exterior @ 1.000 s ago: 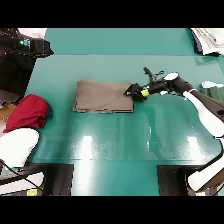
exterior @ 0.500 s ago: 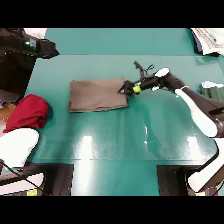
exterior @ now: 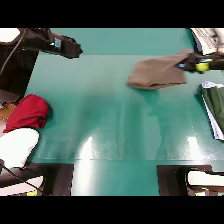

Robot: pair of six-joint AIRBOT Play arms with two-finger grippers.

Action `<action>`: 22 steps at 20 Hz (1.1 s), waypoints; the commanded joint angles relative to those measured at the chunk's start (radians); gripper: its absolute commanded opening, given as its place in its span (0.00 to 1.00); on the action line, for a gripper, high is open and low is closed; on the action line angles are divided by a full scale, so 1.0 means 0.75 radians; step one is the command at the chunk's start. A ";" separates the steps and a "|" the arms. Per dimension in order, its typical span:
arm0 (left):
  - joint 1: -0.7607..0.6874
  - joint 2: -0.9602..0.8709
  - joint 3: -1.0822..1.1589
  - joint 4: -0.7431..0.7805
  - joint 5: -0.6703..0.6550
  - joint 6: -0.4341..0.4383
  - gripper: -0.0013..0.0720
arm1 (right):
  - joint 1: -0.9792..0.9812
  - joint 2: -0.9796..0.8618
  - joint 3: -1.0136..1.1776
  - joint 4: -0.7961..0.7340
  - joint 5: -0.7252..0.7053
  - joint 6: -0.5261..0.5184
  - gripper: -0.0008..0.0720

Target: Fold the shirts.

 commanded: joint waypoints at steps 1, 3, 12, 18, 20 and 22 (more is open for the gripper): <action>-0.089 0.001 -0.001 0.001 0.089 -0.002 0.05 | -0.302 0.075 0.002 -0.050 -0.046 0.011 0.03; -0.116 0.001 -0.001 0.001 0.083 -0.004 0.05 | -0.420 0.063 0.002 -0.050 -0.101 0.004 0.03; -0.136 0.001 -0.001 0.000 0.082 -0.014 0.05 | -0.593 0.047 0.107 -0.038 -0.371 -0.026 0.03; -0.136 0.001 -0.001 0.000 0.069 -0.014 0.05 | -0.637 0.049 0.355 -0.040 -0.280 -0.035 0.03; -0.136 0.001 -0.001 0.001 0.064 -0.013 0.05 | -0.679 0.060 0.371 -0.041 -0.180 -0.035 0.03; -0.136 0.001 -0.001 0.001 0.053 -0.013 0.05 | -0.725 0.063 0.370 -0.046 -0.058 -0.035 0.03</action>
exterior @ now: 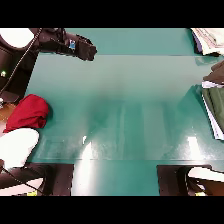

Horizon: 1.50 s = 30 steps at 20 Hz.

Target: Fold the shirts.

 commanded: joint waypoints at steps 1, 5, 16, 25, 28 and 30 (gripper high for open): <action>-0.001 0.001 -0.001 0.001 -0.018 0.001 0.05 | -0.076 0.006 0.031 -0.029 0.222 -0.001 0.03; -0.001 0.001 -0.001 0.001 -0.031 0.004 0.05 | -0.149 0.006 0.029 -0.257 0.462 0.018 0.03; -0.001 0.001 -0.001 0.002 -0.045 0.006 0.05 | -0.532 0.346 -0.566 -0.536 0.450 0.050 0.76; 0.000 0.001 -0.001 0.002 -0.041 0.006 0.05 | -0.450 0.426 -0.690 -0.006 0.409 0.050 0.83; -0.001 0.001 -0.001 0.001 -0.058 0.005 0.05 | -0.142 0.425 -0.690 0.034 0.405 0.050 0.83; -0.001 0.001 0.000 0.001 -0.024 0.005 0.05 | 0.047 0.425 -0.690 0.035 0.376 0.049 0.75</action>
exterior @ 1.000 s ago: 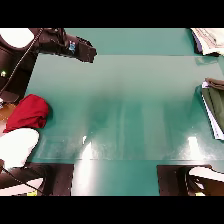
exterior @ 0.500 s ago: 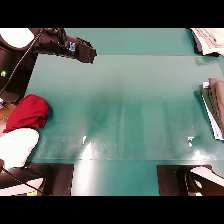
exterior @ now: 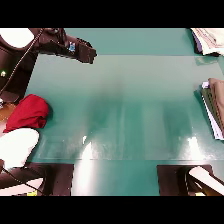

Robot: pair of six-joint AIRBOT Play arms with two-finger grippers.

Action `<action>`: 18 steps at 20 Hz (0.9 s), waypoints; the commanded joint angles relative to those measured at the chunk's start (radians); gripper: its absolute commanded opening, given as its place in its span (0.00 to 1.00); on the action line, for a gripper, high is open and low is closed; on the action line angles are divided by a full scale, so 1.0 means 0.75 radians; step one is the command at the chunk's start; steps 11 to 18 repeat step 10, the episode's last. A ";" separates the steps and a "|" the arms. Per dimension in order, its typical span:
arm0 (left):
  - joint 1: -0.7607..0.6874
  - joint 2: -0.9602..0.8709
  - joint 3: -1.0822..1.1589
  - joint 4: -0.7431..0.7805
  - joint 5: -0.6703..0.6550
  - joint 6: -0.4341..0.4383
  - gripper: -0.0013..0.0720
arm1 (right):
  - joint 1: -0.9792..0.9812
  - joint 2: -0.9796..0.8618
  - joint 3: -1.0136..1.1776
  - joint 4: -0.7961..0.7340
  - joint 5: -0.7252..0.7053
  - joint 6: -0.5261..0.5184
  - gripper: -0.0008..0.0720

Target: Fold the shirts.

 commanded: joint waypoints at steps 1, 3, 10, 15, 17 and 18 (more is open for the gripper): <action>-0.001 0.001 0.000 0.000 0.045 -0.001 0.05 | 0.323 0.002 -0.004 0.070 -0.039 -0.001 0.58; -0.001 0.001 0.000 0.000 0.083 -0.001 0.05 | 0.484 0.002 -0.004 0.070 -0.038 -0.004 0.07; -0.001 0.001 0.000 0.000 0.188 -0.001 0.05 | 0.725 0.002 -0.004 0.058 -0.072 -0.016 0.03; -0.001 0.001 0.000 0.000 0.188 -0.001 0.05 | 0.725 0.002 -0.004 0.058 -0.072 -0.016 0.03; -0.001 0.001 0.000 0.000 0.188 -0.001 0.05 | 0.725 0.002 -0.004 0.058 -0.072 -0.016 0.03; -0.001 0.001 0.000 0.000 0.188 -0.001 0.05 | 0.725 0.002 -0.004 0.058 -0.072 -0.016 0.03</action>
